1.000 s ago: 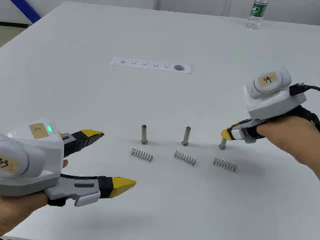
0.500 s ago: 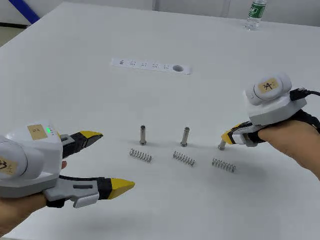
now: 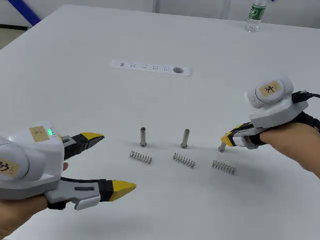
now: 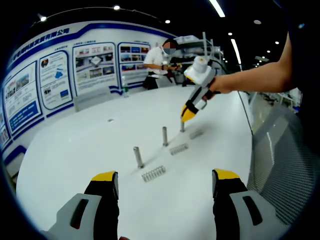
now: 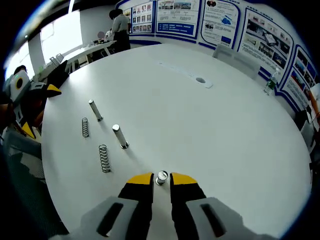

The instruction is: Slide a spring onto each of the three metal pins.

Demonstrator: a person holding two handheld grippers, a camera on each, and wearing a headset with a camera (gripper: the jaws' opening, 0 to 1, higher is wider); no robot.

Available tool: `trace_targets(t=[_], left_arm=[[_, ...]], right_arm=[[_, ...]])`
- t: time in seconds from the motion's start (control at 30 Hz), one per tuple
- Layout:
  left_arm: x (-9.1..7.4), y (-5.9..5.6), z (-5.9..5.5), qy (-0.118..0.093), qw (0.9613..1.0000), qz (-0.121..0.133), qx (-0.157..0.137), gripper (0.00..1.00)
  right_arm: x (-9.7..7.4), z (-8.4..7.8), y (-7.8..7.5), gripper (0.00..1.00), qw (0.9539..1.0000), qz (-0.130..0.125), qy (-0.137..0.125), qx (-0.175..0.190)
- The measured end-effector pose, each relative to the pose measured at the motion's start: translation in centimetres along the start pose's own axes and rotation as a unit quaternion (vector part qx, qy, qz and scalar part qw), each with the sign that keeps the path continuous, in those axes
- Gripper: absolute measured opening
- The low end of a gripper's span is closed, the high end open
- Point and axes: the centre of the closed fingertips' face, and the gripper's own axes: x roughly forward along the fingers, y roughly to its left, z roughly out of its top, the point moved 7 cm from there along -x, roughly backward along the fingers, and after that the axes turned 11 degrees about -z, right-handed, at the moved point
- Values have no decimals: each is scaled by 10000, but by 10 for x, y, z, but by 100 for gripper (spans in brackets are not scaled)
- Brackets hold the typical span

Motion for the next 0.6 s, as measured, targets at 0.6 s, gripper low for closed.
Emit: trace_targets(t=[0.6], left_arm=[[2,-2,2,-10,10000,-42,35,78]], right_arm=[[-26,-34,7,16,9991,239,-75,-348]])
